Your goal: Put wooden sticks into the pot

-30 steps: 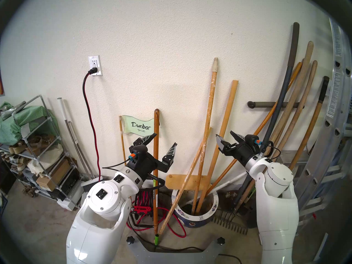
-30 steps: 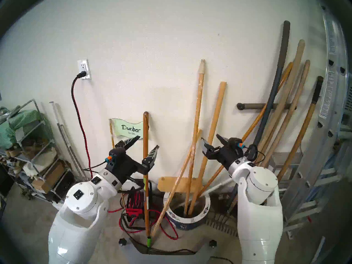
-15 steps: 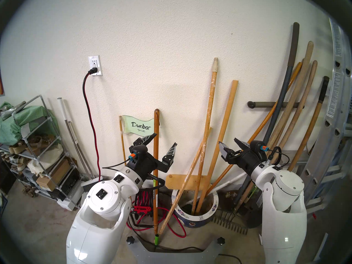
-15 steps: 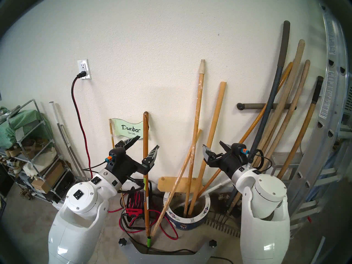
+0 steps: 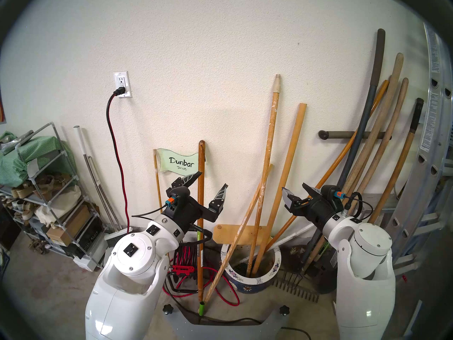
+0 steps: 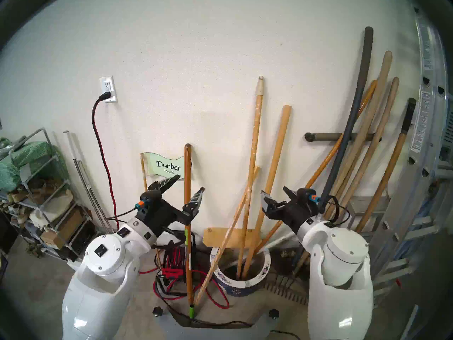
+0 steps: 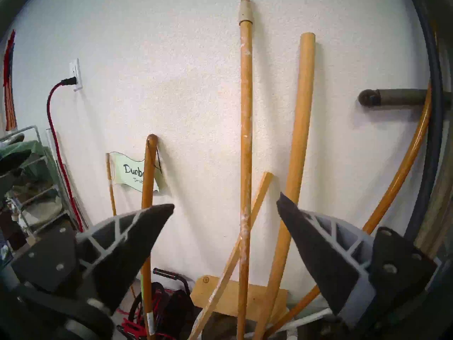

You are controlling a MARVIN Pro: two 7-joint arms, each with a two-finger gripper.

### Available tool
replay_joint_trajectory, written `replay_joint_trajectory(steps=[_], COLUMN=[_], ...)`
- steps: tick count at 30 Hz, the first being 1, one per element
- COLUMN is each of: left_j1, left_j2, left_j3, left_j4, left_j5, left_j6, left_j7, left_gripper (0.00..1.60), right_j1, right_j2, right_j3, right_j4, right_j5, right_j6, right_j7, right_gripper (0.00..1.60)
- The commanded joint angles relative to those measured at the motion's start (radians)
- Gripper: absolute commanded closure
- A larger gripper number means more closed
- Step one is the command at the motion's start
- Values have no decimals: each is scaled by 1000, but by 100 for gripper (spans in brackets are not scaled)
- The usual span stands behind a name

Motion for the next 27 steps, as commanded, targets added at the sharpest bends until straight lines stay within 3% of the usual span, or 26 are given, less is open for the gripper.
replay_joint_trajectory(steps=[1,27], left_j1=[0,0], left_j2=[0,0], left_j3=[0,0], left_j4=[0,0], left_j5=[0,0], left_j6=[0,0], left_j7=[0,0], left_gripper=[0,0], right_j1=[1,0], right_j2=[-3,-1], right_j3=[-4,-5], right_j4=[-8,-8], right_j5=[8,12], right_j6=[-8,-9], right_j7=[6,4], right_gripper=[0,0])
